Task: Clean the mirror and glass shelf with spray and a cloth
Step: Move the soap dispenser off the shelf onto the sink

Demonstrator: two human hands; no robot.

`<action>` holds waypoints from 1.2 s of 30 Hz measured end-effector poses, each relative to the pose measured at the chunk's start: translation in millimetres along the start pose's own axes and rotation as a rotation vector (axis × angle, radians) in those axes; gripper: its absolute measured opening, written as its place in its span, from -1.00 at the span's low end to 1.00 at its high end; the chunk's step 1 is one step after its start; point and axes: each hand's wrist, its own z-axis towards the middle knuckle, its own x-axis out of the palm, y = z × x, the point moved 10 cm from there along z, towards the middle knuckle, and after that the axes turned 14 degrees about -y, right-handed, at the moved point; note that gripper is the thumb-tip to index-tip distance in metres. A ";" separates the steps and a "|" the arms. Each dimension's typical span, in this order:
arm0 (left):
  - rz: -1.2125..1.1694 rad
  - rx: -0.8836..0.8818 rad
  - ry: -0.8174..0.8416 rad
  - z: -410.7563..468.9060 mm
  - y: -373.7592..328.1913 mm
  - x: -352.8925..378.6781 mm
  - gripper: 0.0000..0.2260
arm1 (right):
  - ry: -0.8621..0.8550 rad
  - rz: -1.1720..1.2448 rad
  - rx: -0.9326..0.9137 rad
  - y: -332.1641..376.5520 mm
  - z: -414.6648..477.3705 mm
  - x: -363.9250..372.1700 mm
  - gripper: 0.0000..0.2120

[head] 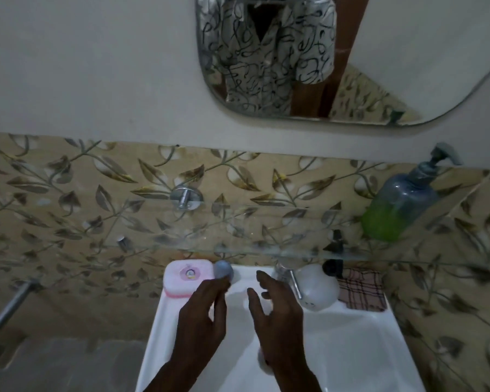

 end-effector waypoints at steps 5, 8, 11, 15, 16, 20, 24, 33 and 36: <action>-0.275 0.277 -0.003 8.6 -112.2 23.2 -0.79 | -0.387 -0.051 -0.151 10.4 62.3 -113.4 -0.79; -0.305 0.203 -0.003 24.0 -141.9 47.2 -0.79 | -0.582 -0.062 -0.020 -7.5 93.8 -157.3 -0.60; -0.338 0.169 0.000 30.9 -158.5 67.0 -0.77 | -0.462 -0.014 0.203 -44.3 133.2 -157.1 -0.29; -0.347 0.105 0.078 29.6 -164.7 91.7 -0.69 | -0.249 0.059 0.298 -66.8 162.2 -134.1 -0.20; -0.354 0.092 0.096 29.5 -166.3 96.5 -0.67 | -0.216 0.061 0.286 -68.6 165.7 -130.3 -0.22; -0.371 0.029 0.129 38.8 -172.2 111.3 -0.64 | -0.195 0.114 0.275 -69.2 167.6 -130.4 -0.33; -0.433 -0.035 0.174 47.6 -178.9 112.7 -0.59 | -0.156 0.191 0.244 -45.9 149.3 -130.7 -0.35; -0.373 -0.031 -0.039 18.4 -135.9 16.9 -0.60 | 0.009 0.349 0.150 17.3 61.1 -84.7 -0.26; -0.331 -0.034 -0.055 -1.3 -108.0 -4.4 -0.62 | -0.010 0.310 0.064 22.5 26.9 -67.6 -0.24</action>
